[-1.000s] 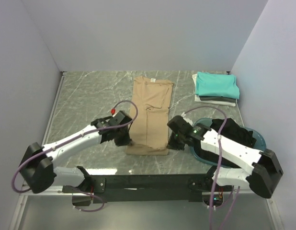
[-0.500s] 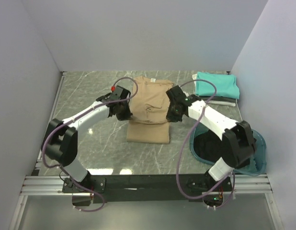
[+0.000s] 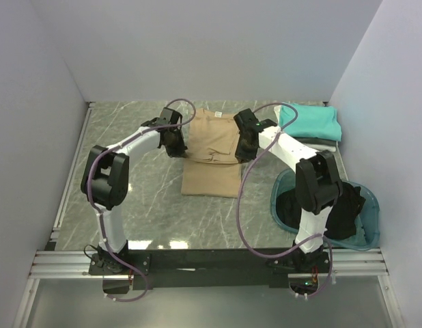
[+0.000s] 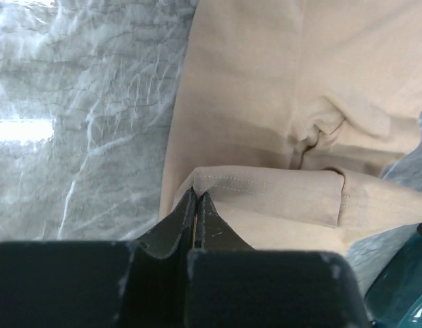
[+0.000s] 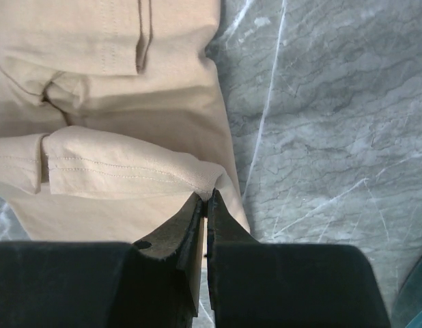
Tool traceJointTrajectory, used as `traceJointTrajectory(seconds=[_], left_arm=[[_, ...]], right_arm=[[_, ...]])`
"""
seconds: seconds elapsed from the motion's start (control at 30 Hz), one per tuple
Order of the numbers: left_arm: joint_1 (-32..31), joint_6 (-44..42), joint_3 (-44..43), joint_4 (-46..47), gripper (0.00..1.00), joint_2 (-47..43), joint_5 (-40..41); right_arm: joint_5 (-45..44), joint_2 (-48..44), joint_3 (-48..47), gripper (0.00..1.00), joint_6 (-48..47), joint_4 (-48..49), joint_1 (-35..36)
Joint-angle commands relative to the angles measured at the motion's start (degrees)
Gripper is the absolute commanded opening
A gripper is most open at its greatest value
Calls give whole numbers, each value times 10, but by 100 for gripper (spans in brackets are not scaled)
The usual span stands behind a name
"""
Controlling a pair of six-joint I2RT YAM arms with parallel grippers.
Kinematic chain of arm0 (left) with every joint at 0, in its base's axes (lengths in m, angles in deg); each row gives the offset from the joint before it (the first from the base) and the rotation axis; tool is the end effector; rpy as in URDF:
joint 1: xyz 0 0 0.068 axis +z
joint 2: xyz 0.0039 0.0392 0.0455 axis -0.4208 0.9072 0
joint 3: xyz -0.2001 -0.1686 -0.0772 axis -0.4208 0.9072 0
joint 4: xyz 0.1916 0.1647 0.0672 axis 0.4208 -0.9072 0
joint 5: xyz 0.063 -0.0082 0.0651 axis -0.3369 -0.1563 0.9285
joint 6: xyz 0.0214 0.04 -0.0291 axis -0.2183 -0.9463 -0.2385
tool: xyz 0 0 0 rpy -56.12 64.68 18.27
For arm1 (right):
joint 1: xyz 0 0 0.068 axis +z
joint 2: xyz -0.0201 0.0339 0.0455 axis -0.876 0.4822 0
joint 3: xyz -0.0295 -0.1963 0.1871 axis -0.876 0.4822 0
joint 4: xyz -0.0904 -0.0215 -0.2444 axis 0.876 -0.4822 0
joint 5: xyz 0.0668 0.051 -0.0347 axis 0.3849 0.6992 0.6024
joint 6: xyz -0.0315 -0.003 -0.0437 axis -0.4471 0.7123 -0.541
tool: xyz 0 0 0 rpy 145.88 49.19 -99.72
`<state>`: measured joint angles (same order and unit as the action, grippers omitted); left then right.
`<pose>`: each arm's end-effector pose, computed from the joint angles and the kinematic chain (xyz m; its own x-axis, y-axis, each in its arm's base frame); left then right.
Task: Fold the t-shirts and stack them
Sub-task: Fold the tshirt
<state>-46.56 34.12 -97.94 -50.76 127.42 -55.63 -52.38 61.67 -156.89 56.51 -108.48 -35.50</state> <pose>0.3836 -0.1562 0.2065 -0.8780 -0.3180 -0.3579 -0.1685 0.9050 -0.3907 0.3524 0.1659 0.2260 -0.8955 0.2517 -0.3671 0.1947 0.9632 0.1854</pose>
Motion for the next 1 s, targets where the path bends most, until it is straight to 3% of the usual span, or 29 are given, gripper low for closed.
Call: traceJointTrajectory(seconds=[0.0, 0.17, 0.23, 0.33, 0.37, 0.47, 0.57, 0.8, 0.97], left_arm=[[8, -31, -31, -1, 0, 8, -24], [15, -44, -56, -8, 5, 31, -50], [21, -43, -75, -10, 19, 36, -54], [32, -34, -110, -15, 44, 38, -56], [36, -30, -119, -19, 46, 38, -56], [48, -20, -133, -19, 59, 23, -55], [48, -23, -102, -7, 64, -9, -47], [40, -28, 93, 43, 66, -92, -85], [30, -20, 172, 69, 66, -143, -98]], right_arm=[[-7, 19, -39, 0, -10, -24, -8], [0, 40, -57, 0, -3, -33, -11], [10, 46, -66, 1, -1, -33, -15], [27, 59, -102, 21, -1, -37, -26], [32, 60, -126, 31, -4, -40, -28], [42, 57, -157, 39, -6, -42, -33], [44, 27, -152, 48, -4, -31, -35], [49, -48, -24, 48, 0, 14, -28], [61, -93, 61, 43, 2, 48, -18]])
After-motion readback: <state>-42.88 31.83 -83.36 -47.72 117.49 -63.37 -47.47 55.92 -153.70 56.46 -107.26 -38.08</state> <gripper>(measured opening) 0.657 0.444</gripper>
